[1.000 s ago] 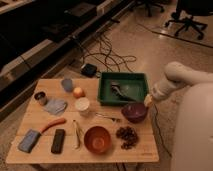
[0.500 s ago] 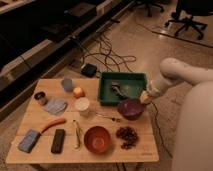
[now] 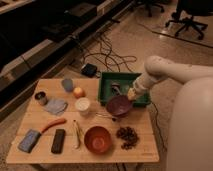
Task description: Stack bowls on top of each other
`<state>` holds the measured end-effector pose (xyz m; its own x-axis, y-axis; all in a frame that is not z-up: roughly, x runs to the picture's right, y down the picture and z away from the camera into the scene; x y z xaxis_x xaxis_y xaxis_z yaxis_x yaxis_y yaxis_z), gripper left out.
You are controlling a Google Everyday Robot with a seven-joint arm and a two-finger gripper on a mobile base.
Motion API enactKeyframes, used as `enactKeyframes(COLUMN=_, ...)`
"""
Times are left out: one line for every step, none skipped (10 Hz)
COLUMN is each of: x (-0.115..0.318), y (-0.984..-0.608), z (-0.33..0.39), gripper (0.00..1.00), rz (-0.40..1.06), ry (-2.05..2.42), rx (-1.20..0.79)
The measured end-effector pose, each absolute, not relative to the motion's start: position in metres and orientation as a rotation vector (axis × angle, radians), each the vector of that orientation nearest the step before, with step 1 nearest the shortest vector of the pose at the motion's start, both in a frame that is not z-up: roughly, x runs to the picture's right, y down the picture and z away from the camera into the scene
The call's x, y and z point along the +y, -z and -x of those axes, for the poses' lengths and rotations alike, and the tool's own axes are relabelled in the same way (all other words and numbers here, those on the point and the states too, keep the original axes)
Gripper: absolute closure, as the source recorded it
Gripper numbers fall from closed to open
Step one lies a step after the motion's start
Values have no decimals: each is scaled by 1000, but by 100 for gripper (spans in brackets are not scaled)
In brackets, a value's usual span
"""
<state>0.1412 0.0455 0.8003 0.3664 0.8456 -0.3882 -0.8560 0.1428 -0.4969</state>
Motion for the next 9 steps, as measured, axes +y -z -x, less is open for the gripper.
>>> enactKeyframes(x=49, y=-797, z=-132, gripper=100, rz=722, ry=-1196, rx=-16)
enactKeyframes(x=55, y=-795, z=-117, gripper=100, rz=723, ry=-1149, rx=-49)
enactKeyframes(x=60, y=-794, z=-102, gripper=100, rz=728, ry=-1107, rx=-75)
enactKeyframes(x=63, y=-794, z=-96, gripper=100, rz=731, ry=-1080, rx=-89)
enactKeyframes(x=64, y=-794, z=-91, gripper=100, rz=727, ry=-1064, rx=-101)
enactKeyframes(x=62, y=-791, z=-86, gripper=100, rz=717, ry=-1045, rx=-121)
enactKeyframes(x=60, y=-786, z=-77, gripper=100, rz=709, ry=-1020, rx=-150)
enactKeyframes(x=58, y=-780, z=-74, gripper=100, rz=695, ry=-1004, rx=-176)
enactKeyframes(x=58, y=-776, z=-75, gripper=100, rz=686, ry=-1000, rx=-192)
